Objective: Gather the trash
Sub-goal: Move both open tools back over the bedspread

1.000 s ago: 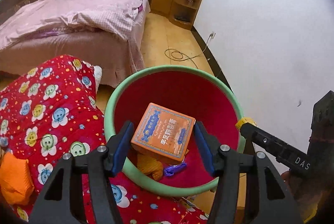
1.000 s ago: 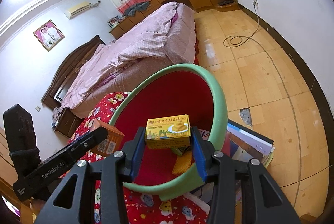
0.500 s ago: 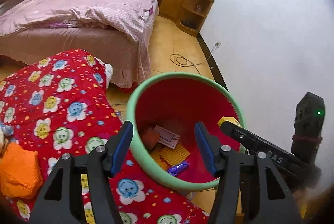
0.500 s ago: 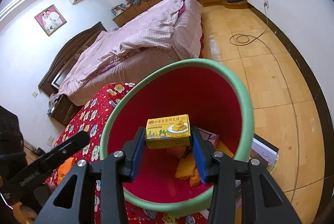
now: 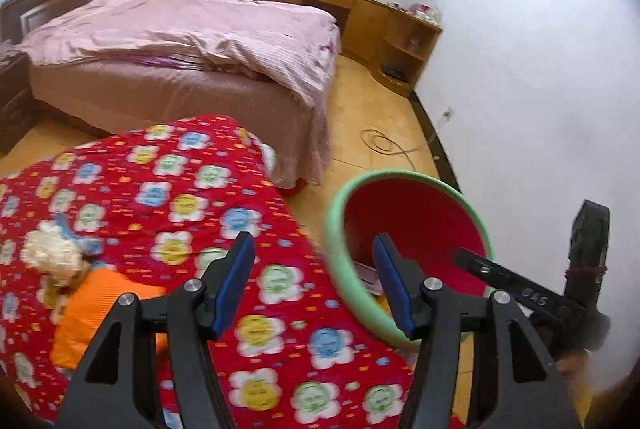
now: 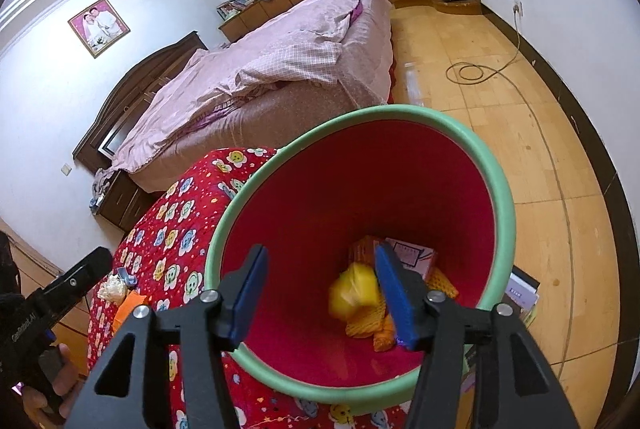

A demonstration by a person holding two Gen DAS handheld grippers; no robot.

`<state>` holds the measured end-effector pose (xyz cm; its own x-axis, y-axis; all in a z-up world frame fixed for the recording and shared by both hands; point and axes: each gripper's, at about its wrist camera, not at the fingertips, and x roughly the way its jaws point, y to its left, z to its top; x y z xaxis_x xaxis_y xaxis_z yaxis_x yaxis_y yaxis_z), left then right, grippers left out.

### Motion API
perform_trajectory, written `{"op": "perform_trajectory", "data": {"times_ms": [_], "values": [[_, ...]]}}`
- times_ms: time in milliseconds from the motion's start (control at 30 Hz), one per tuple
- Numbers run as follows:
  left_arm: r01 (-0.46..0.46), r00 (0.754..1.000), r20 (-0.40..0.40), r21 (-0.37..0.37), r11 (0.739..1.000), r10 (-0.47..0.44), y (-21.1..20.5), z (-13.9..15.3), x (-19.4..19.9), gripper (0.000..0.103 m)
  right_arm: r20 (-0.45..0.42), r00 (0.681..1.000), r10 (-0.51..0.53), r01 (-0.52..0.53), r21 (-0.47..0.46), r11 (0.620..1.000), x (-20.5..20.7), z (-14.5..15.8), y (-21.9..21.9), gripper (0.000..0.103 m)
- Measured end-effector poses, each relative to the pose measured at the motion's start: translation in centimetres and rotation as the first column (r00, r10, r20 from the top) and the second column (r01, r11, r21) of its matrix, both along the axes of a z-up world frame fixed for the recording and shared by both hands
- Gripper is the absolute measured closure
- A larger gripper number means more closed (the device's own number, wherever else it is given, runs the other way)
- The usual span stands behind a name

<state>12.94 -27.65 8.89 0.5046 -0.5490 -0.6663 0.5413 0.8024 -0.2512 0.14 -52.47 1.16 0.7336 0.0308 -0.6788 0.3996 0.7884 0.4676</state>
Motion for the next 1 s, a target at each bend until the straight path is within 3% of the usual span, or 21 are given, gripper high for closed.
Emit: {"op": "perform_trajectory", "data": {"times_ms": [267, 533, 1000], "values": [[-0.154, 0.988, 0.025, 0.049, 0.987, 0.153, 6.7, -0.1, 3.0, 0.042, 0.027, 0.999, -0.031, 0.031, 0.027, 0.999, -1.2, 0.3, 0.1, 0.037], [-0.308, 0.951, 0.001, 0.080, 0.948, 0.309, 13.1, -2.1, 6.5, 0.042, -0.007, 0.998, -0.064, 0.065, 0.025, 0.998, -1.7, -0.5, 0.6, 0.033], [-0.426, 0.899, -0.030, 0.173, 0.888, 0.437, 16.8, -6.7, 9.7, 0.042, -0.018, 0.995, -0.094, 0.094, 0.033, 0.995, -1.8, -1.5, 1.2, 0.026]]}}
